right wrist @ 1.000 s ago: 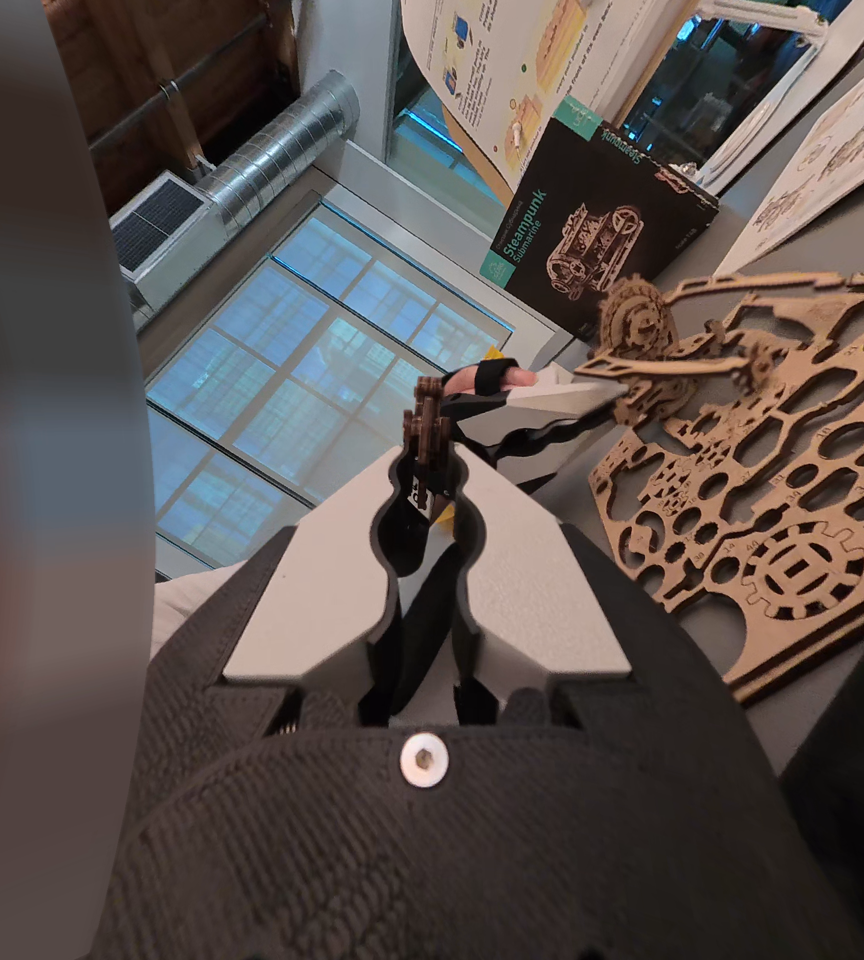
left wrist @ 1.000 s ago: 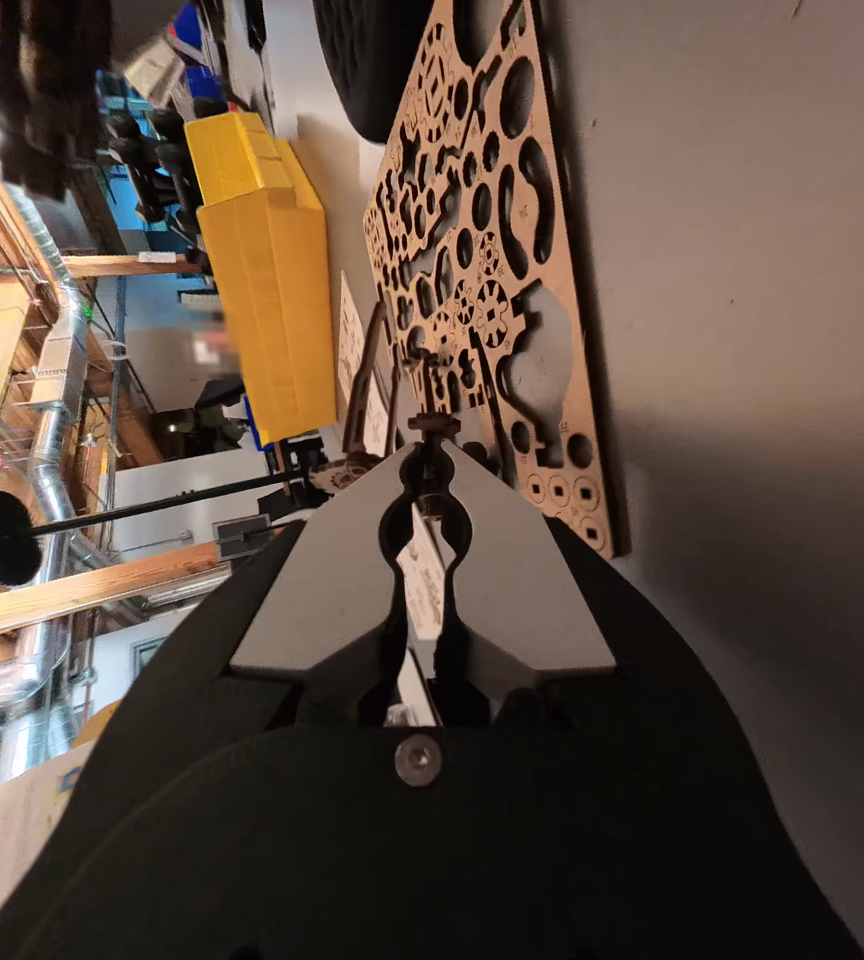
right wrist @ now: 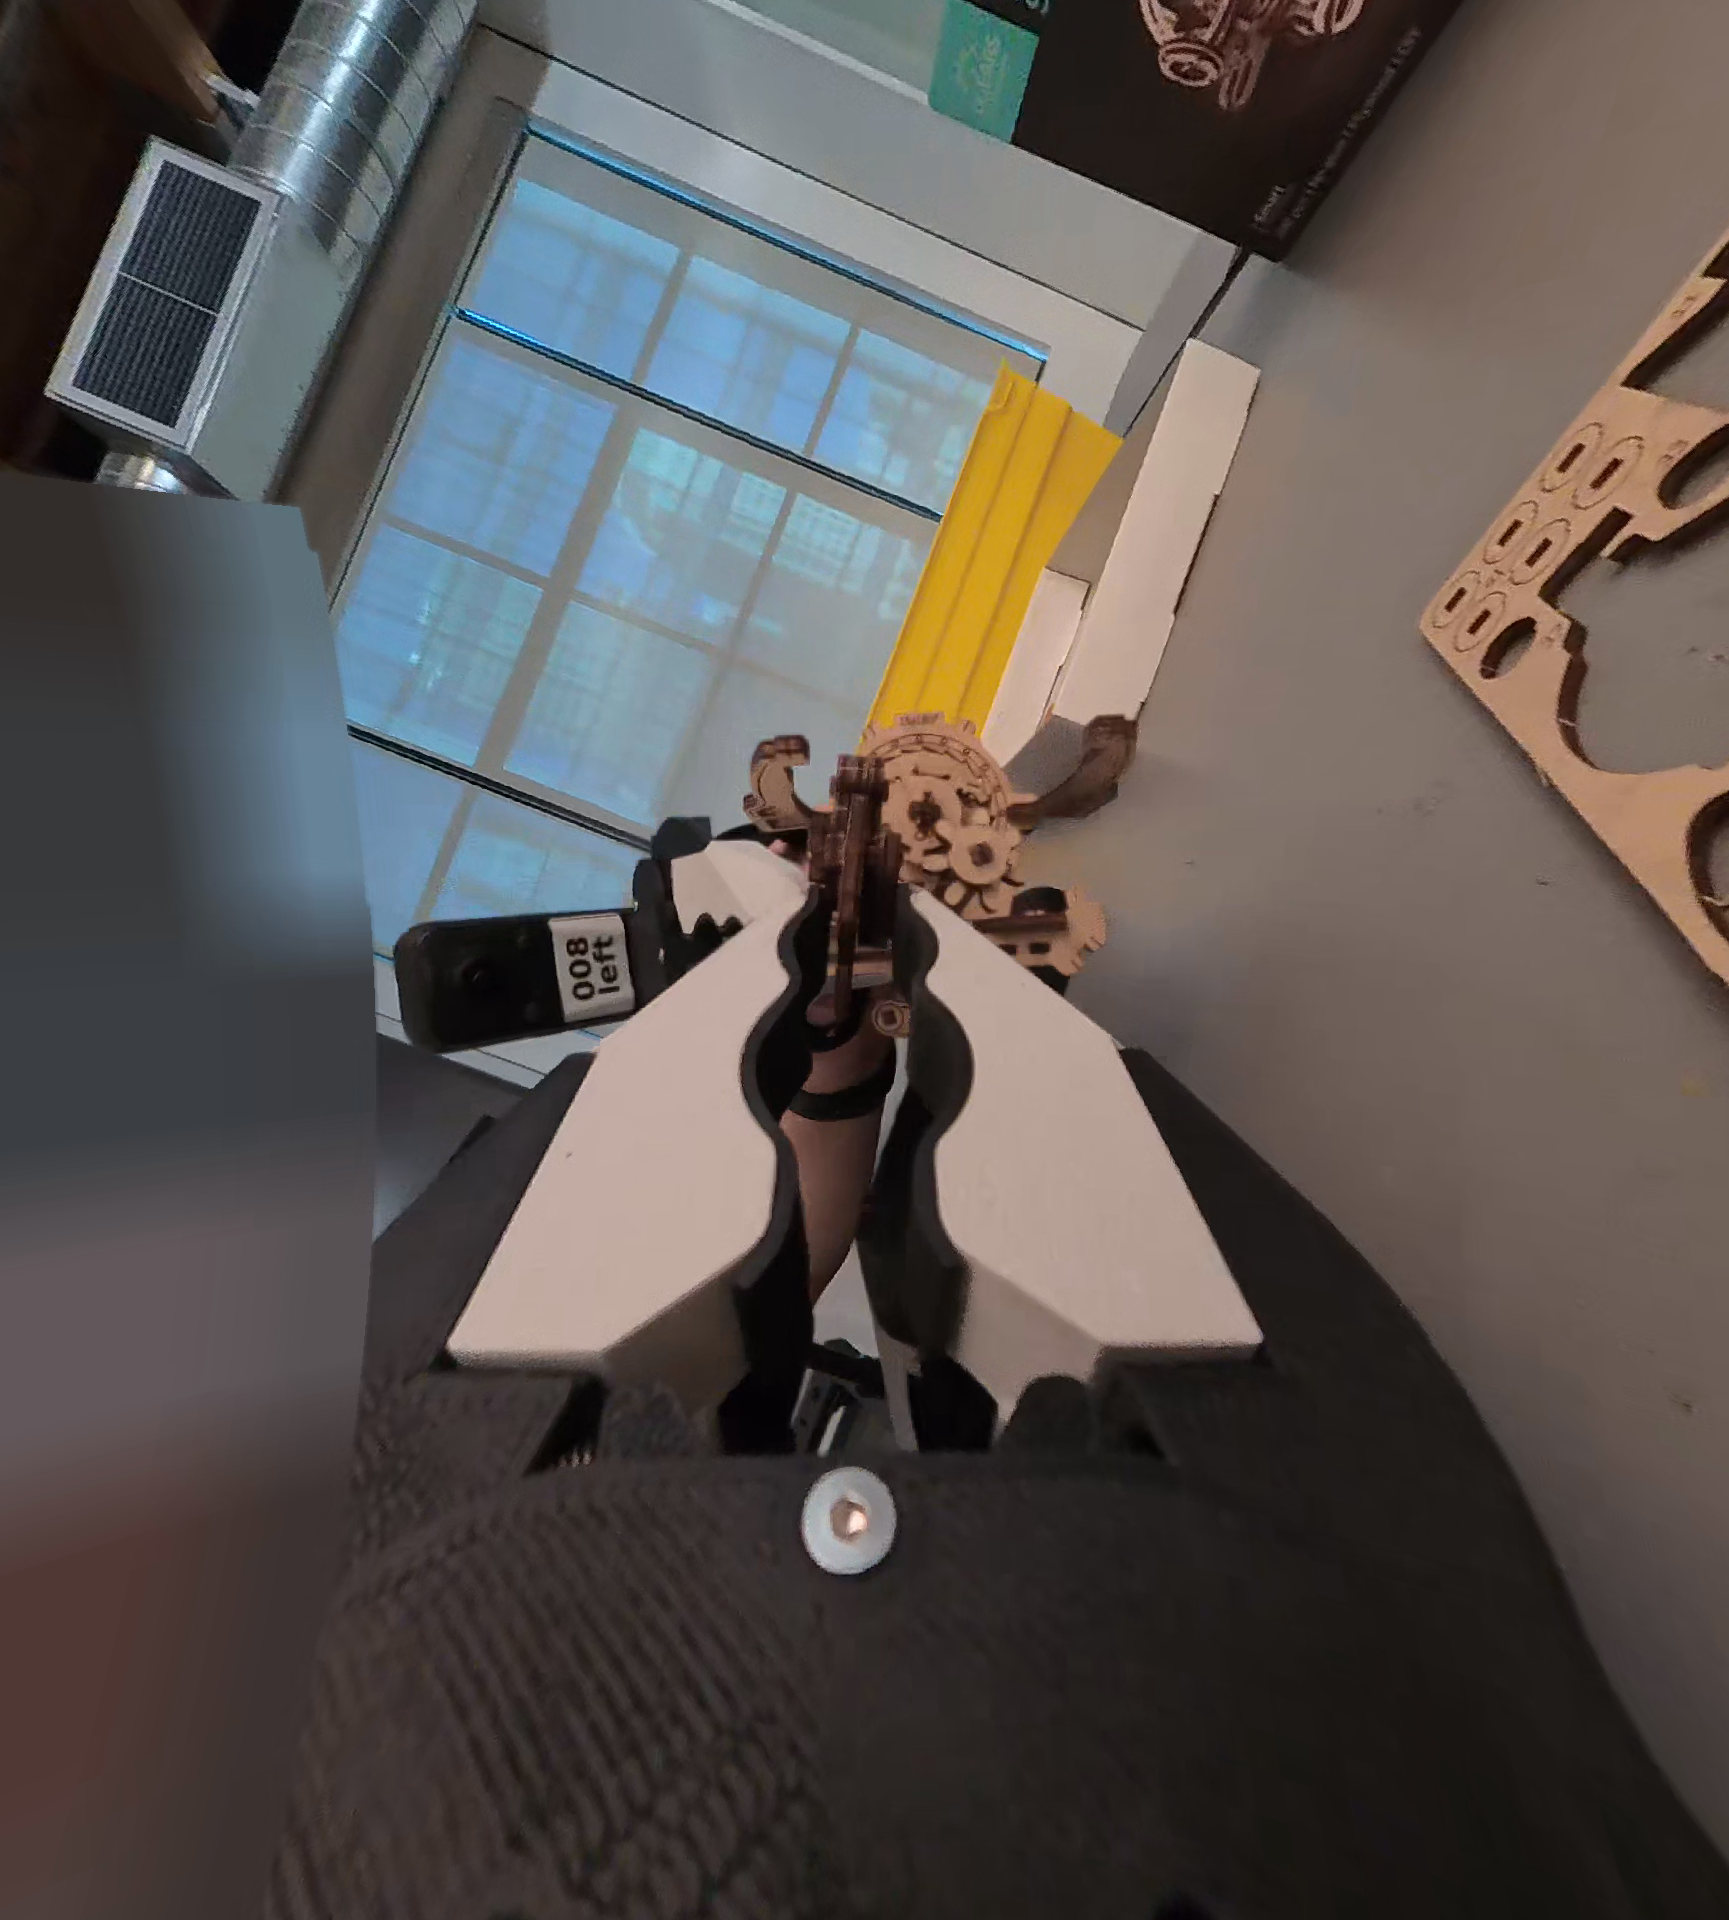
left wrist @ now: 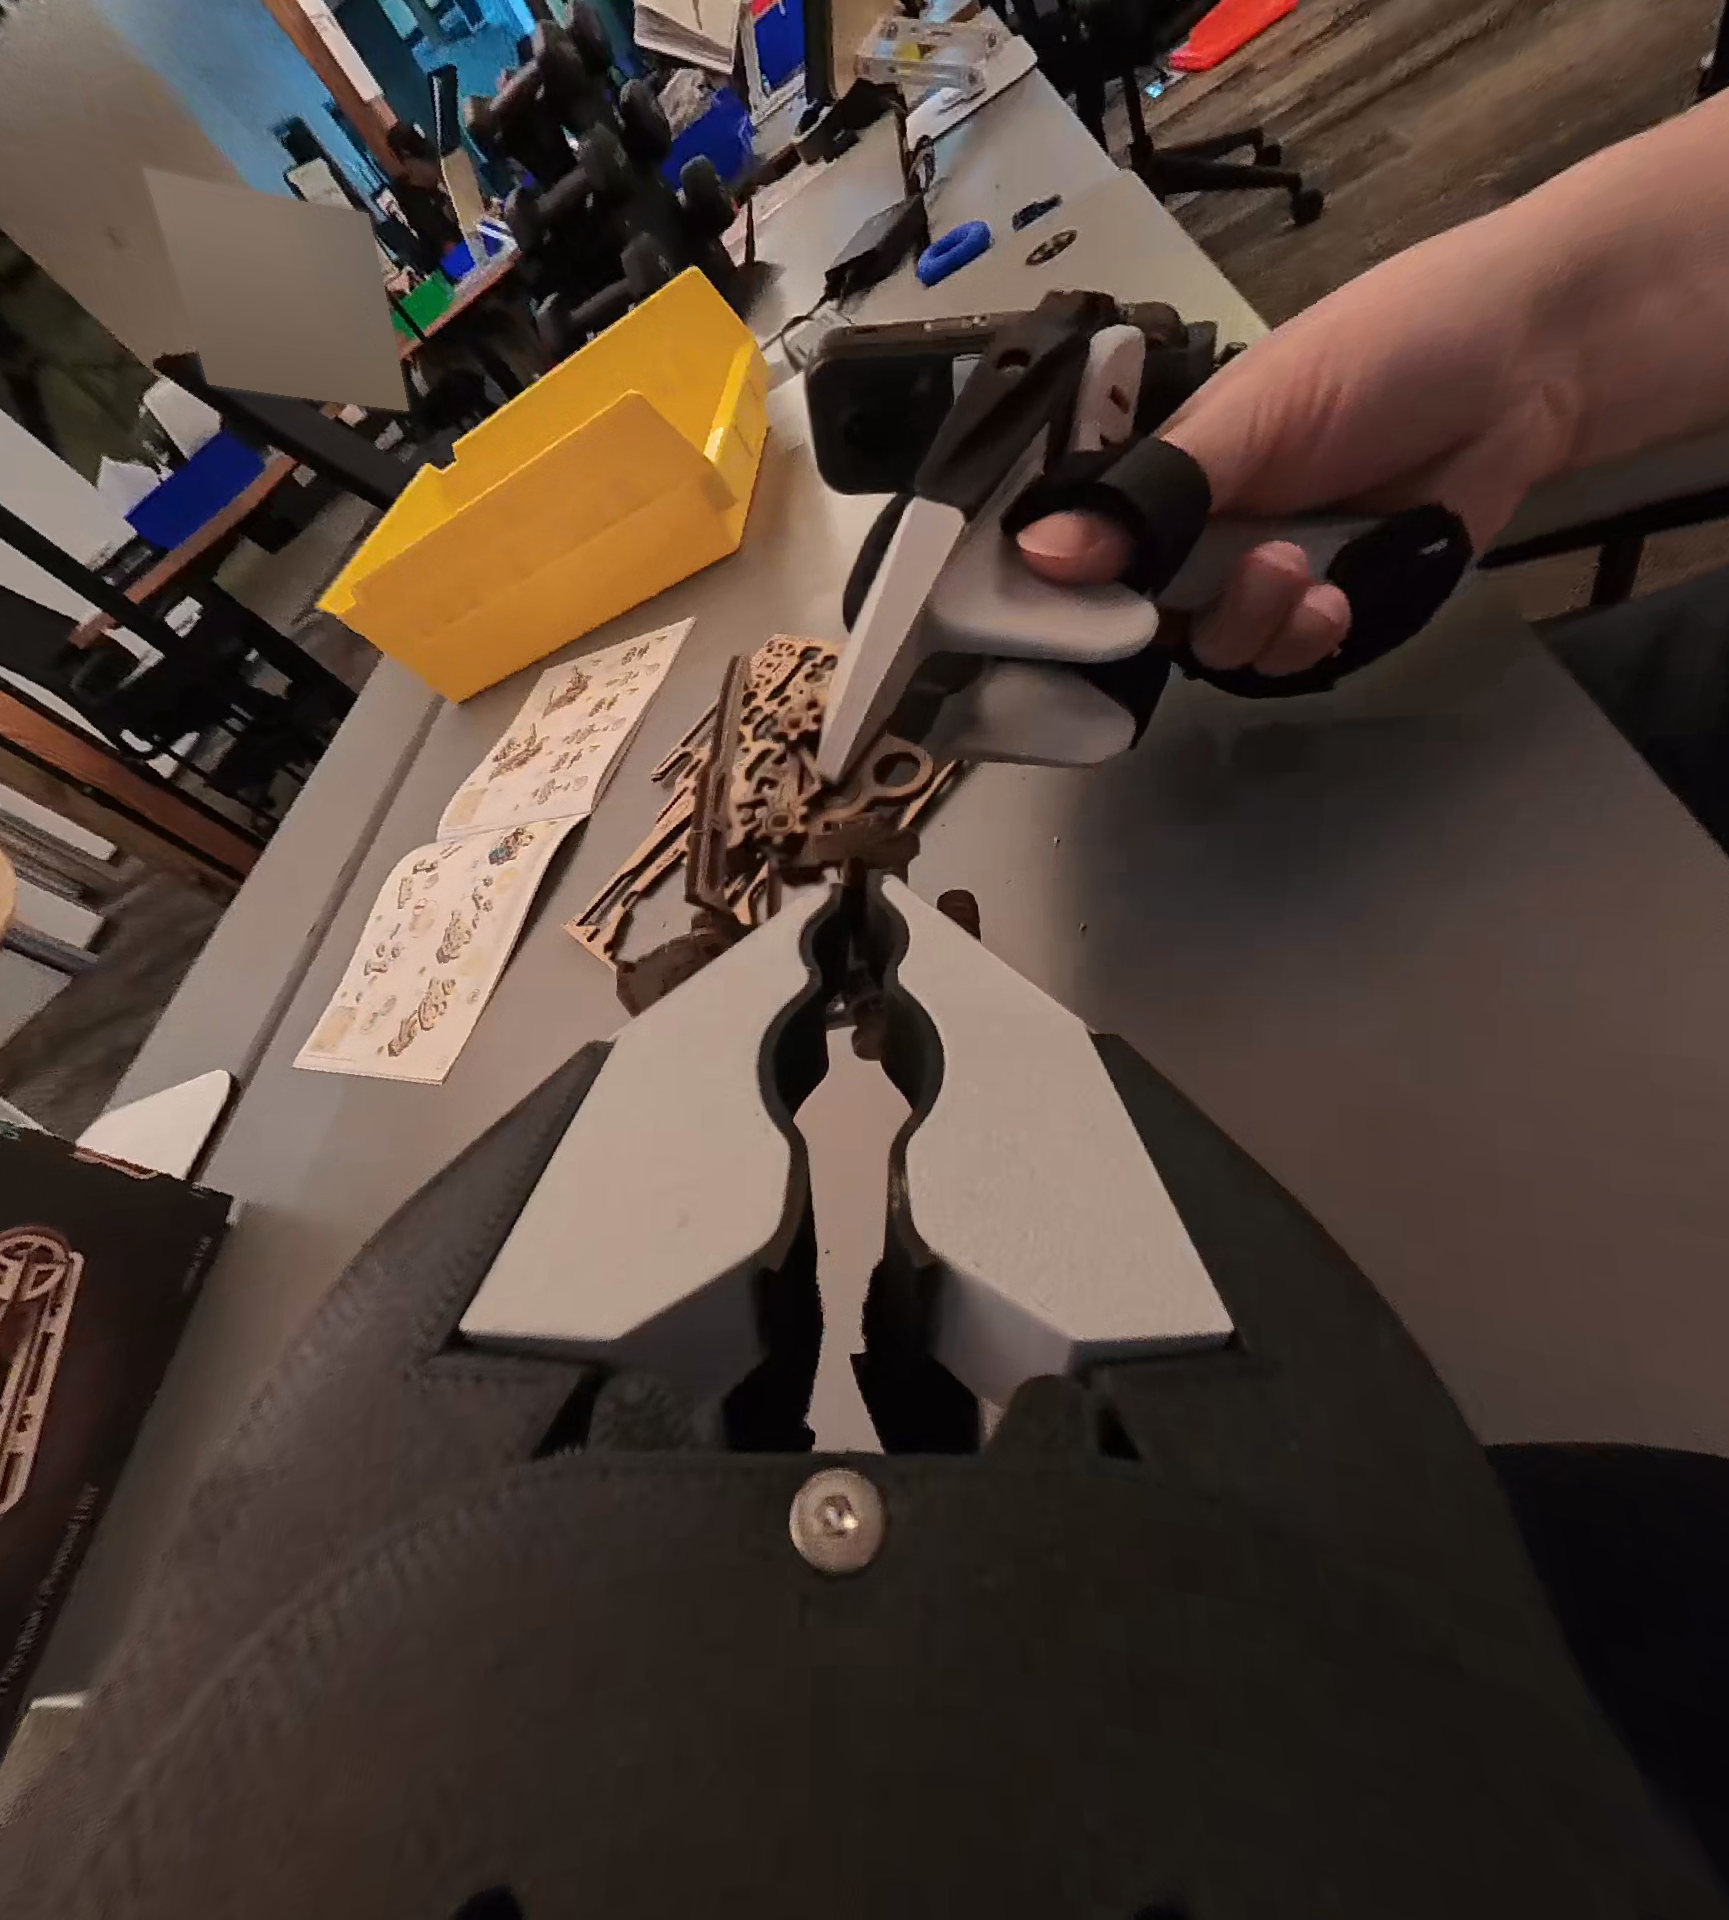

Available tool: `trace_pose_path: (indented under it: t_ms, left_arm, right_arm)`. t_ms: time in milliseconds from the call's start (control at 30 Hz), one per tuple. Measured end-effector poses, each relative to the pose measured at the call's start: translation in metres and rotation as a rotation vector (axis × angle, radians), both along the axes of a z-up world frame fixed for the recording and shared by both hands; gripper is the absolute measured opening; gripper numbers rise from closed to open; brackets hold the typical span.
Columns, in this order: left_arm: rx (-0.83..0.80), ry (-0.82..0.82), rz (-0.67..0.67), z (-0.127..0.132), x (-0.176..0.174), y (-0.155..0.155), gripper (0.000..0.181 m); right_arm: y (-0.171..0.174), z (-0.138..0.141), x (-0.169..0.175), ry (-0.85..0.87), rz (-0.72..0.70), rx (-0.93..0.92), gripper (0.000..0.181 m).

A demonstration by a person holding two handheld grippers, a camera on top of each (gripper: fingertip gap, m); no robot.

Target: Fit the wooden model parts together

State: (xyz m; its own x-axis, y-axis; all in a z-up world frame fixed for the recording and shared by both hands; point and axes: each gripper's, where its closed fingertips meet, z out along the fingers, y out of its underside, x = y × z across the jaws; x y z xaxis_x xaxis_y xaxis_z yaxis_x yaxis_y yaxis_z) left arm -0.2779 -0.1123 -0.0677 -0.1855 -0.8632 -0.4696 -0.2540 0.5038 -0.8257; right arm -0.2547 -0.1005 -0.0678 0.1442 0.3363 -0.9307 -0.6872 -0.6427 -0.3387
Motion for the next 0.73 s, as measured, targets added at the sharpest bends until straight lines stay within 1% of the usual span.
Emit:
trace_pose_path:
  t_ms: [267,433,467,633,733]
  left_arm:
    - [0.145,0.008,0.014,-0.014,0.001,-0.002,0.000]
    - [0.260,0.004,0.022,-0.020,0.002,-0.002,0.000]
    - [0.267,-0.003,0.022,-0.021,0.002,-0.003,0.000]
    - [0.190,-0.041,0.041,-0.012,0.000,-0.002,0.003]
    - [0.224,-0.085,0.064,-0.006,0.000,0.000,0.010]
  right_arm:
    - [0.001,-0.014,-0.012,-0.106,0.044,0.001,0.010]
    - [0.000,-0.019,-0.013,-0.090,0.070,-0.001,0.010]
    - [-0.001,-0.020,-0.013,-0.095,0.078,0.003,0.010]
    - [-0.003,-0.015,-0.015,-0.128,0.085,0.052,0.009]
    - [-0.003,-0.012,-0.016,-0.090,0.102,0.056,0.009]
